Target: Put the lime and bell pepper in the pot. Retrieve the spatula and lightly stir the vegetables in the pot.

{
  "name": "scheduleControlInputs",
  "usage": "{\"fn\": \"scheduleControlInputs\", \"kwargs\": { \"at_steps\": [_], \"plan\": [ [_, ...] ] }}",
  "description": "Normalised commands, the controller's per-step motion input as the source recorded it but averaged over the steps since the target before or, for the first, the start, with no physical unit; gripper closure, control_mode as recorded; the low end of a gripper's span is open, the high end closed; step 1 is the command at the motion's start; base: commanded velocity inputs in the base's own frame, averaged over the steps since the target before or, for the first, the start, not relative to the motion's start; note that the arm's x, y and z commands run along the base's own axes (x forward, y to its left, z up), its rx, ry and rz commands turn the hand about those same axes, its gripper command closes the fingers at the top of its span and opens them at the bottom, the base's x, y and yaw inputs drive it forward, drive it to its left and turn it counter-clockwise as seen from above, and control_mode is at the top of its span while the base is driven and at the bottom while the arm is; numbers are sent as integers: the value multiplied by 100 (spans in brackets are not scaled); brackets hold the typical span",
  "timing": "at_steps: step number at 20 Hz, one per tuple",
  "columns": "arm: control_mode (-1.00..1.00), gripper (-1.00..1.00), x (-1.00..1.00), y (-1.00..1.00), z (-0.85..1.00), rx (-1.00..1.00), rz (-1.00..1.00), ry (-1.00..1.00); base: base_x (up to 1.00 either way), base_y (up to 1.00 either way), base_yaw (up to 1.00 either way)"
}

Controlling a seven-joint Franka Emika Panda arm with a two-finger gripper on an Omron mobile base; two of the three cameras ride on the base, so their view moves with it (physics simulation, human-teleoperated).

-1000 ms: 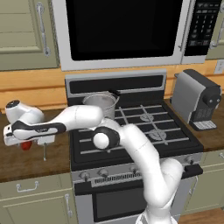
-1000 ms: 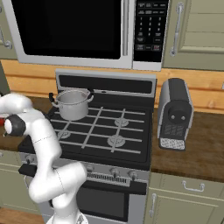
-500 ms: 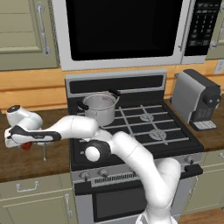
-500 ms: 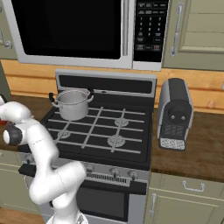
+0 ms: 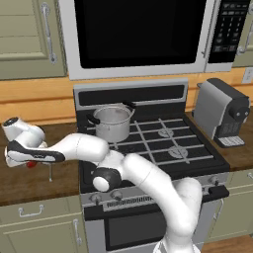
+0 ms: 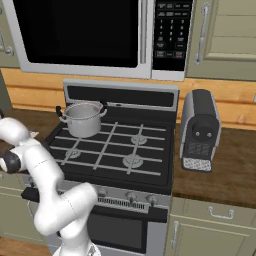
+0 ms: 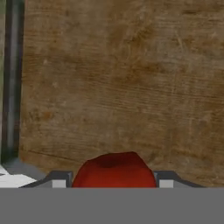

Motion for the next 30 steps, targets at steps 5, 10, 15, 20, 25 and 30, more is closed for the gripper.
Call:
{"fn": "scheduleControlInputs", "kwargs": {
  "at_steps": [5,10,15,20,25,30],
  "plan": [
    [-100,100,-99,-99,28,-1,8,-16,0,0,0],
    [-100,100,-99,-100,44,-3,16,-14,0,0,0],
    [-100,100,-78,-100,40,0,19,-10,0,0,0],
    [-100,100,-54,-100,29,0,18,-6,0,0,0],
    [-100,100,-15,-100,46,7,11,-6,0,0,0],
    [-100,100,10,-100,49,24,4,-1,0,0,0]
  ]
}}
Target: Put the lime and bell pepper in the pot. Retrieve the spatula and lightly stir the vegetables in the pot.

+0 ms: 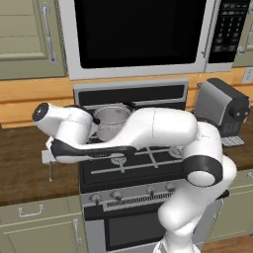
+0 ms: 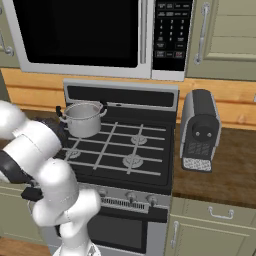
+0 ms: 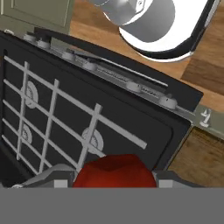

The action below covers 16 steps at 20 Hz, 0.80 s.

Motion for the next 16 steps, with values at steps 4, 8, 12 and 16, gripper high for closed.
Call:
{"fn": "scheduleControlInputs", "kwargs": {
  "at_steps": [4,8,12,16],
  "plan": [
    [-100,100,29,-100,49,27,4,0,0,0,0],
    [-100,100,33,-100,35,16,11,-1,0,0,0],
    [-100,100,65,-100,30,13,8,-1,0,0,0],
    [-100,100,99,-77,7,7,0,4,0,0,0]
  ]
}}
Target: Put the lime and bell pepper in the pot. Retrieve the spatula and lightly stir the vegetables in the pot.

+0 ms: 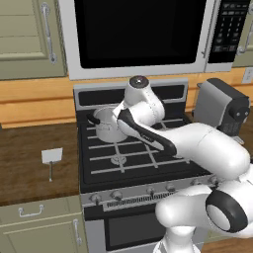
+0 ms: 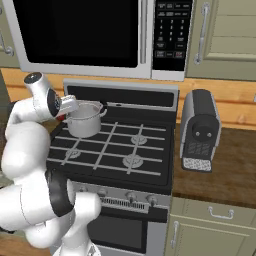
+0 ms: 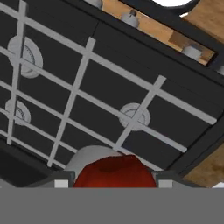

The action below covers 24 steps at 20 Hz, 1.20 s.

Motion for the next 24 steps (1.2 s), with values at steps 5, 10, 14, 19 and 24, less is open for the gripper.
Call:
{"fn": "scheduleControlInputs", "kwargs": {
  "at_steps": [5,10,14,19,24],
  "plan": [
    [-100,100,100,-15,-11,0,0,-1,0,0,0],
    [-100,100,91,0,0,0,-3,0,0,0,0],
    [-100,100,76,0,-29,0,-3,2,0,0,0],
    [-100,100,60,0,-33,3,0,0,0,0,0],
    [-100,100,42,13,-27,4,0,0,0,0,0]
  ]
}}
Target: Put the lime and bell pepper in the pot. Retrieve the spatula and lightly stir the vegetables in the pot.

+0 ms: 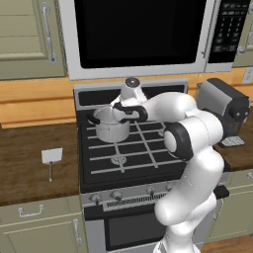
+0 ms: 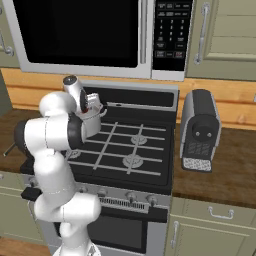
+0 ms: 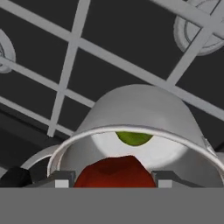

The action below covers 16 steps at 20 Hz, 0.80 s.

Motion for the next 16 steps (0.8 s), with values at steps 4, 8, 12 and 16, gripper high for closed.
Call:
{"fn": "scheduleControlInputs", "kwargs": {
  "at_steps": [4,8,12,16],
  "plan": [
    [-100,100,28,21,-27,4,-1,0,0,0,0],
    [-100,100,29,14,-22,1,-3,0,0,0,0],
    [-100,100,13,6,-14,1,-4,0,0,0,0],
    [-100,-100,11,4,-8,1,-3,0,0,0,0]
  ]
}}
